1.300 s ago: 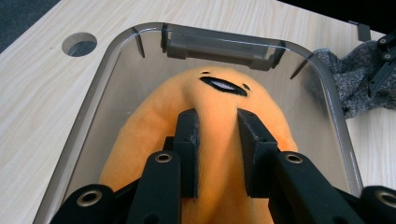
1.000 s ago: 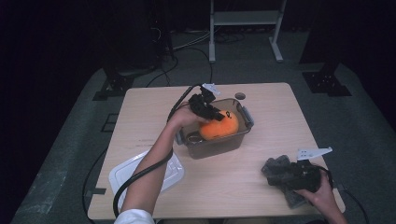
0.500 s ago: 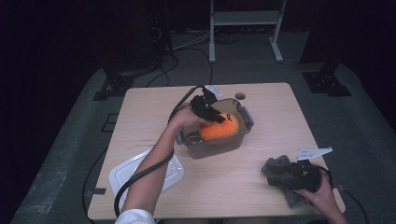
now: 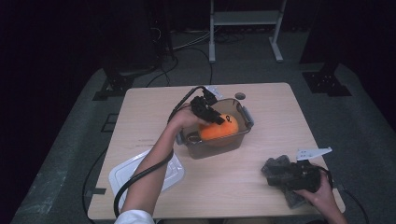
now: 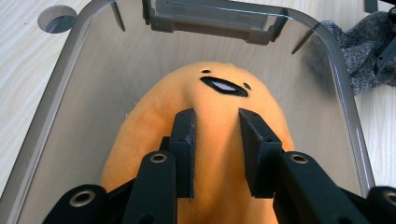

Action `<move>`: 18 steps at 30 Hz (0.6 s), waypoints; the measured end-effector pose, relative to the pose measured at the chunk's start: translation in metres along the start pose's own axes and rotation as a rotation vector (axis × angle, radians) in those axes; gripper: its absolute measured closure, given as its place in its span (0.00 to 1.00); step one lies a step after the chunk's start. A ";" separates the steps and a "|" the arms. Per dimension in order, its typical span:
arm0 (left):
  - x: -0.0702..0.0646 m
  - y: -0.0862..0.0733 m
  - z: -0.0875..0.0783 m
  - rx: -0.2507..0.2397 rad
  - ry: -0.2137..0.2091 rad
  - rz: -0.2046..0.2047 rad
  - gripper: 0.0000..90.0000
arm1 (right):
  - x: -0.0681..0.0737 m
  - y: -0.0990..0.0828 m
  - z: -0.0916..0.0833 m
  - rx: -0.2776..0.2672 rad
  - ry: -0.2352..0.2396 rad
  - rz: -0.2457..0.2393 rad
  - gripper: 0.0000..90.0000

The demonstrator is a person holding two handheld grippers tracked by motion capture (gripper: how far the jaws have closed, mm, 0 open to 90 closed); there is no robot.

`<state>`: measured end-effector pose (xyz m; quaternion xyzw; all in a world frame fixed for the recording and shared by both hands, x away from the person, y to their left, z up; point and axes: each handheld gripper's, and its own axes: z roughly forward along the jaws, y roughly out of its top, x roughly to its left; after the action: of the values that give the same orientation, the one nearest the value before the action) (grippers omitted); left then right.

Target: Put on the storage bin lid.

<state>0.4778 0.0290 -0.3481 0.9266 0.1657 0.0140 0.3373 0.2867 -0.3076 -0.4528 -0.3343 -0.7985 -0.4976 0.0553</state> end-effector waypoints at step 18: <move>-0.001 -0.003 0.000 0.017 -0.010 0.004 0.74 | 0.001 0.000 0.000 0.002 0.001 -0.001 0.36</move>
<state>0.4762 0.0307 -0.3496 0.9298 0.1620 0.0085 0.3304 0.2864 -0.3069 -0.4526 -0.3336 -0.7992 -0.4969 0.0555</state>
